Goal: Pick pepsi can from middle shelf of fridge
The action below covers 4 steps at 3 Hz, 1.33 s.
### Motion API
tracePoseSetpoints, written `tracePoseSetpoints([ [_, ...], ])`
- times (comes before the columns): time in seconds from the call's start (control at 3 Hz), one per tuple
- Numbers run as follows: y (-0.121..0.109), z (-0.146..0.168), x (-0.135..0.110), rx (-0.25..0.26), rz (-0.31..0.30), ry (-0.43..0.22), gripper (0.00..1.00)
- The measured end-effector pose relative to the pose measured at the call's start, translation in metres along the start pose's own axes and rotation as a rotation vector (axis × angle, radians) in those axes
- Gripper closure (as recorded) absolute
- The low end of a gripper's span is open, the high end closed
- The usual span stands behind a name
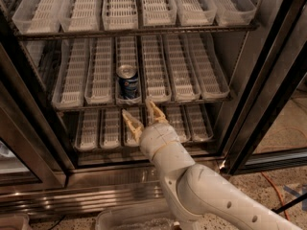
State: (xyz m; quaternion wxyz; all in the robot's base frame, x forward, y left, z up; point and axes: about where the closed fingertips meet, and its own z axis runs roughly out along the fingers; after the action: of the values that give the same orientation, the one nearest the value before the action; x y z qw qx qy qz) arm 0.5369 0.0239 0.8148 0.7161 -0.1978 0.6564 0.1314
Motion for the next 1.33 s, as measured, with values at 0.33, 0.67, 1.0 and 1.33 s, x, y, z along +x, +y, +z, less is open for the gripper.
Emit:
tracePoseSetpoints([
  [0.33, -0.006, 0.012, -0.005, -0.012, -0.010, -0.021, 0.35],
  [0.67, -0.005, 0.027, -0.006, -0.043, -0.006, -0.034, 0.28],
  [1.0, -0.003, 0.040, -0.004, -0.069, 0.004, -0.041, 0.36],
  [1.33, -0.001, 0.052, -0.003, -0.085, 0.016, -0.052, 0.38],
])
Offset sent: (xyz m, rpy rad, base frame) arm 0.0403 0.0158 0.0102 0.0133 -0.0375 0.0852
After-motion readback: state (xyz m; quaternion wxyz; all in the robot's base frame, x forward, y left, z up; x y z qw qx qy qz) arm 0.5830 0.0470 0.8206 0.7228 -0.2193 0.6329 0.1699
